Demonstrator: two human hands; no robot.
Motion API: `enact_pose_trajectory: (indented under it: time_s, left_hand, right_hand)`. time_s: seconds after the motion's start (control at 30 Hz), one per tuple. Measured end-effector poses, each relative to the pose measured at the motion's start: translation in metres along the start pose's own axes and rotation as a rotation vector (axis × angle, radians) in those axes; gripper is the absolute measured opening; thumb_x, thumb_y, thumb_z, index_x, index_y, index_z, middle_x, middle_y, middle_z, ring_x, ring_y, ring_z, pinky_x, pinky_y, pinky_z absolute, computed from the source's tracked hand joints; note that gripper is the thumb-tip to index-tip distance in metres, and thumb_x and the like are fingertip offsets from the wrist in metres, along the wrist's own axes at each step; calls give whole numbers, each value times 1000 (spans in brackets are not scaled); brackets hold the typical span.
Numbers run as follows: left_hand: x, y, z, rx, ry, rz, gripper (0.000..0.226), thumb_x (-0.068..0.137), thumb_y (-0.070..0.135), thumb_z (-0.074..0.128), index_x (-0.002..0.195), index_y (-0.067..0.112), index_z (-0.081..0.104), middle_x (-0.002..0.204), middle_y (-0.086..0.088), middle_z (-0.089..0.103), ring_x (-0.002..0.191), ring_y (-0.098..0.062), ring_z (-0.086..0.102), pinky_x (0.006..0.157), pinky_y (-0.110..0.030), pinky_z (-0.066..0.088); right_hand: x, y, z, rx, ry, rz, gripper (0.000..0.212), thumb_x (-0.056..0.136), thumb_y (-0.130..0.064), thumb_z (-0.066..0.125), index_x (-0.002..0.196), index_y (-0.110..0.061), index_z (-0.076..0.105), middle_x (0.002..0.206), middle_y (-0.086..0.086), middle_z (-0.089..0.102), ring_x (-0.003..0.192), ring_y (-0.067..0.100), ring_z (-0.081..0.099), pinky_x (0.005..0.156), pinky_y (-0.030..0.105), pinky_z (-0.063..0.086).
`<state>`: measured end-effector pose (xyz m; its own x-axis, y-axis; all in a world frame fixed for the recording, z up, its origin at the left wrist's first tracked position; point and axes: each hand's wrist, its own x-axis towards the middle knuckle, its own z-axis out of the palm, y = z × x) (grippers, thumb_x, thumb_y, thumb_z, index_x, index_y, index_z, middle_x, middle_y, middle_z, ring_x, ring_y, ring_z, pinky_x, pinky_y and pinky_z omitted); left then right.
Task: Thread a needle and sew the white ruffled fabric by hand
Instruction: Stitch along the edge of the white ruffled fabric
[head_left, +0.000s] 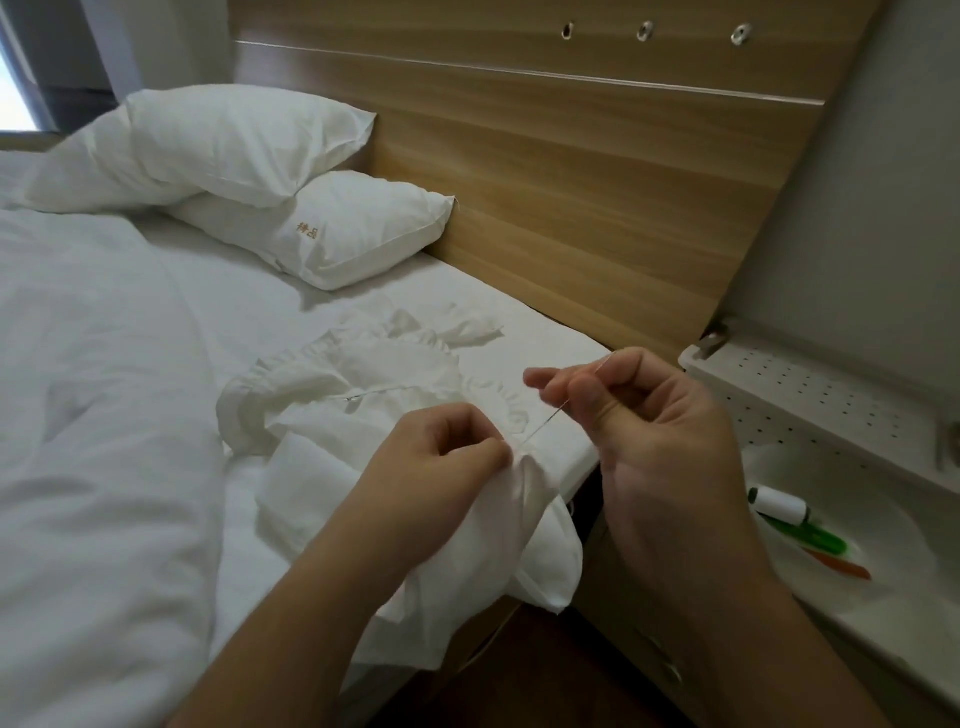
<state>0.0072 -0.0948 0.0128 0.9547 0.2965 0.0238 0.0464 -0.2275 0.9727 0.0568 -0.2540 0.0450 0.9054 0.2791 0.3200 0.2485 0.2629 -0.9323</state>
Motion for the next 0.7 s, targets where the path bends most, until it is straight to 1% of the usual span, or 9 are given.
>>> enact_pose_trajectory:
  time_s: [0.07, 0.13, 0.23, 0.33, 0.4, 0.47, 0.53, 0.63, 0.7]
  left_hand:
    - [-1, -1, -1, 49, 22, 6, 19, 96, 22, 71, 77, 23, 76, 75, 11, 70, 83, -11, 67, 78, -28, 52]
    - [-1, -2, -2, 75, 22, 16, 17, 96, 24, 72, 79, 24, 77, 79, 9, 73, 84, -9, 69, 77, -27, 51]
    - [0, -5, -3, 88, 39, 24, 19, 96, 23, 72, 78, 24, 76, 75, 8, 71, 79, -8, 67, 75, -27, 49]
    - [1, -6, -4, 86, 74, 21, 20, 97, 21, 70, 78, 23, 75, 76, 10, 70, 76, -3, 64, 74, -26, 48]
    - [2, -5, -2, 97, 97, 29, 19, 98, 21, 68, 80, 21, 75, 80, 10, 71, 78, -3, 64, 72, -26, 48]
    - [1, -3, -1, 101, 112, 30, 19, 98, 20, 67, 80, 21, 75, 78, 12, 70, 77, -1, 64, 70, -26, 47]
    - [0, -2, -1, 90, 106, 21, 20, 96, 20, 68, 78, 21, 76, 75, 15, 70, 74, 2, 63, 70, -25, 46]
    - [-2, 0, -1, 84, 83, 25, 16, 94, 27, 73, 79, 24, 79, 80, 15, 74, 80, 2, 67, 74, -26, 50]
    - [-3, 1, -3, 93, 80, 35, 15, 93, 28, 74, 80, 26, 81, 83, 17, 75, 84, 4, 67, 75, -25, 51]
  right_hand:
    - [1, -8, -1, 71, 28, 12, 26, 82, -24, 63, 92, 0, 67, 84, 14, 77, 88, 30, 78, 83, 32, 62]
    - [2, -12, -5, 103, 47, 29, 24, 94, -22, 57, 100, 1, 61, 76, 15, 71, 76, 33, 76, 78, 40, 64]
    - [4, -15, -13, 68, 51, 46, 14, 106, -17, 49, 101, -5, 54, 65, 6, 52, 54, 27, 54, 57, 40, 57]
    - [0, -17, -22, -232, -18, 44, 3, 104, -14, 56, 105, -16, 58, 67, 4, 48, 58, 18, 46, 51, 30, 45]
    - [-5, -14, -25, -586, -126, -24, 23, 95, -14, 71, 110, -26, 59, 70, 0, 49, 60, 6, 48, 56, 22, 47]
    - [-7, -8, -25, -963, -208, -41, 39, 87, -23, 81, 113, -36, 56, 73, -10, 50, 64, 3, 53, 57, 15, 46]
    - [-9, -2, -24, -1283, -226, -53, 33, 87, -40, 80, 112, -40, 58, 76, -19, 50, 69, 3, 55, 60, 12, 45]
    - [-8, 1, -28, -1321, -101, -52, 12, 93, -45, 71, 96, -36, 65, 66, -19, 47, 61, 2, 49, 56, 12, 31]
    - [-7, 0, -35, -1253, -10, -37, 13, 95, -41, 71, 86, -32, 67, 63, -16, 50, 58, 2, 48, 54, 14, 28]
